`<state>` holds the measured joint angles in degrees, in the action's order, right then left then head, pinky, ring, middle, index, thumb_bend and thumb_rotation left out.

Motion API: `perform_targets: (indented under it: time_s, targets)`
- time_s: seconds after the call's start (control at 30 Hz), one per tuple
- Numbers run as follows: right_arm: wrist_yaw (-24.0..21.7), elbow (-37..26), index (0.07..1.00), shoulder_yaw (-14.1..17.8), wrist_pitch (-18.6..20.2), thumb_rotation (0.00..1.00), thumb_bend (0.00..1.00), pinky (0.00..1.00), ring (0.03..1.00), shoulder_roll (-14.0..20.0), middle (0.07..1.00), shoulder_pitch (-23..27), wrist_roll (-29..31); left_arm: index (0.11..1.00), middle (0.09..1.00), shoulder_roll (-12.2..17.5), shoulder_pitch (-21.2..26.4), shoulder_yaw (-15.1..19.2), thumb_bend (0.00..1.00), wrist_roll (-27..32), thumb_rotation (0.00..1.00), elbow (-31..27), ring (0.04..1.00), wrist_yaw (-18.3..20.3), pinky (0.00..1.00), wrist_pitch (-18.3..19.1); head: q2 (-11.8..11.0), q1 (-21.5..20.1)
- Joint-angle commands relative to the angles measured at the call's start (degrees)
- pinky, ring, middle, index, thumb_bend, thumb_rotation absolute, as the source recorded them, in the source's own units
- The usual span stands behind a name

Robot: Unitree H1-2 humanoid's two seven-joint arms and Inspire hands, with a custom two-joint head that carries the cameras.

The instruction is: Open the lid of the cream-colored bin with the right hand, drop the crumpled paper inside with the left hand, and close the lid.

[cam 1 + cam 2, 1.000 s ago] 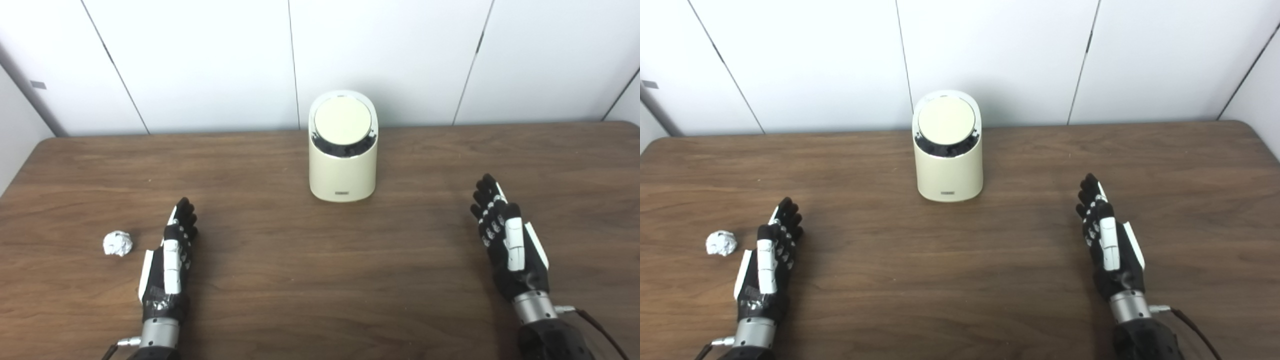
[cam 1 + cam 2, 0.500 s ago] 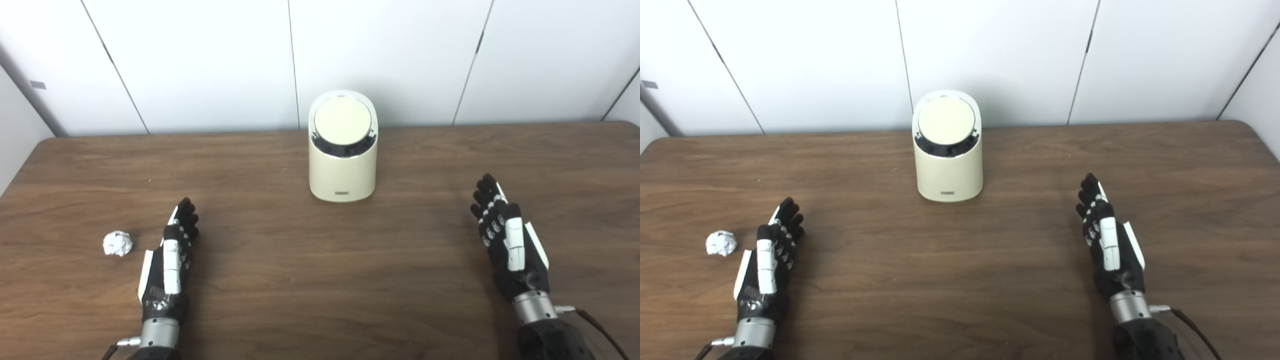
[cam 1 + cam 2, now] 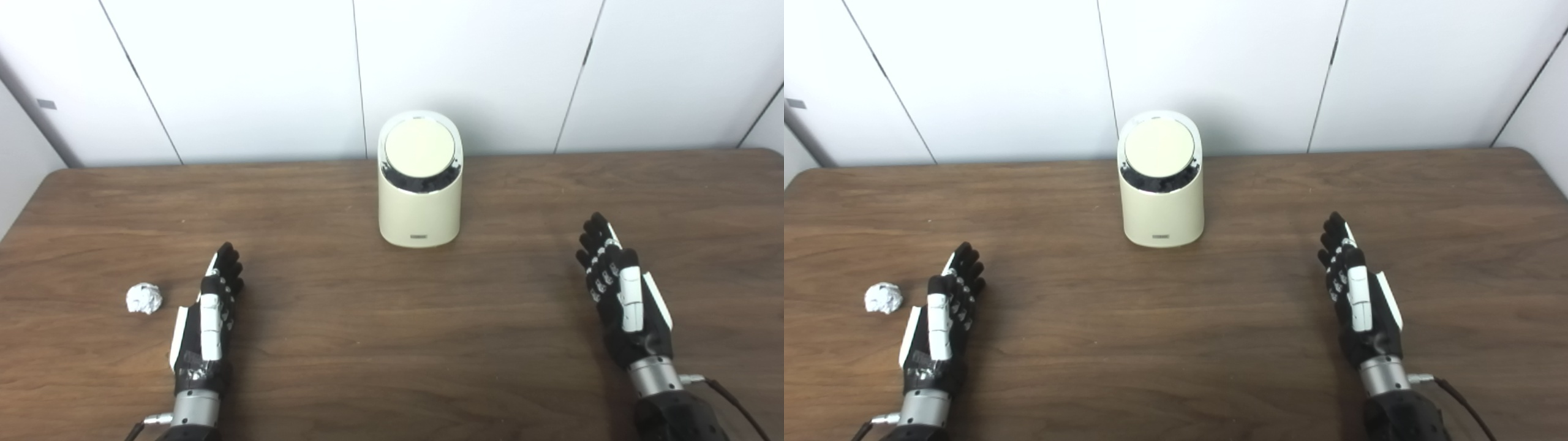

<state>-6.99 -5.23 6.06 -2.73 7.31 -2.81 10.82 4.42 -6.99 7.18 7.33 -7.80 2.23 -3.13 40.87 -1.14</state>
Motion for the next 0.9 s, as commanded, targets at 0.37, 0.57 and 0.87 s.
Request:
perform_targets:
  time_s: [0.37, 0.57, 0.87]
  targets:
    - [-0.2, 0.0, 0.972, -0.3, -1.3, 1.0, 0.71, 1.0, 1.0, -0.7, 0.99, -1.3, 0.5, 0.995, 0.984, -0.9, -1.8, -0.4, 0.65, -0.2, 1.0, -0.3, 0.985, -0.1, 1.0, -1.8, -3.2, -0.1]
    - [0.0, -1.0, 0.958, -0.7, 0.2, 0.96, 0.71, 1.0, 1.0, -0.3, 0.983, 1.2, -0.3, 1.0, 0.987, -1.2, -2.1, -0.6, 0.64, -0.7, 1.0, 0.1, 0.986, -0.1, 1.0, -2.9, -3.5, -0.8]
    - [1.6, -0.7, 0.957, -0.7, 4.9, 0.88, 0.67, 0.96, 0.976, 2.8, 0.972, 10.1, -6.8, 0.995, 0.983, -1.9, -2.0, -0.9, 0.64, -0.8, 1.0, 0.2, 0.987, -0.2, 1.0, -3.4, -2.9, 0.2]
